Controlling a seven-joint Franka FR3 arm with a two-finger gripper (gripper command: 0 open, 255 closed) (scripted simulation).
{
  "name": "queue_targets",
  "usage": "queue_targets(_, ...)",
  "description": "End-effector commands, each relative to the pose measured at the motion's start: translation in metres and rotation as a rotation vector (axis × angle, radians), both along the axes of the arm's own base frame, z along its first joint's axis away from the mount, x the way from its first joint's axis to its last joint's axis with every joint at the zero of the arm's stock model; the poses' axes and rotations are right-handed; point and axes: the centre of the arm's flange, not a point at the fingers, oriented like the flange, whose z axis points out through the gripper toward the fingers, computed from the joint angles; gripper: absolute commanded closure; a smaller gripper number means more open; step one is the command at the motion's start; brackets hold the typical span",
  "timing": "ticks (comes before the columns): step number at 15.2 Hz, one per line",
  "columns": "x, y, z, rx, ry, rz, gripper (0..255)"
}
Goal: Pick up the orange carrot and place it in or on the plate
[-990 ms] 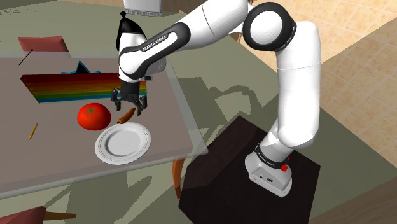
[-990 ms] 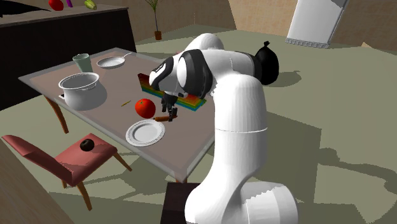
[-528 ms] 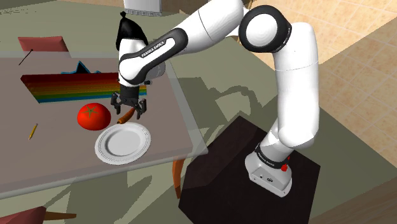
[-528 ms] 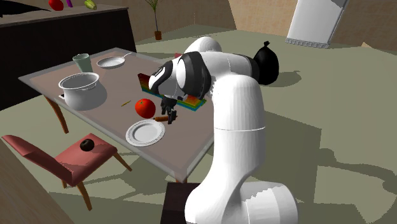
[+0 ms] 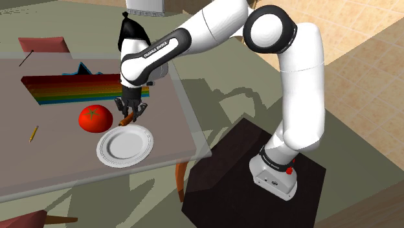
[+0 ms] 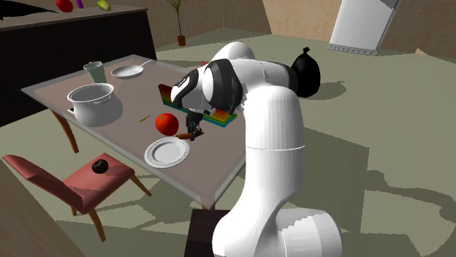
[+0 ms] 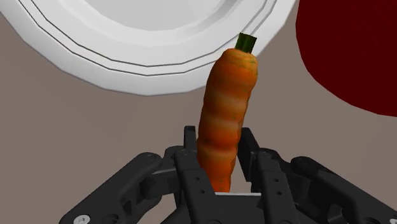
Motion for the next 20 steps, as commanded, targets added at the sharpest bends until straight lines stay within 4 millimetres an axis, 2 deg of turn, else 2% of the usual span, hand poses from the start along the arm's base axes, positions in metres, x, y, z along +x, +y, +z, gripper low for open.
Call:
queue_targets(1,-0.001,0.001,-0.002,0.000,0.003,0.001,255)
queue_targets(5,-0.001,0.000,-0.002,0.000,0.003,0.001,255)
queue_targets(20,-0.001,0.000,0.077,0.000,0.003,0.001,255)
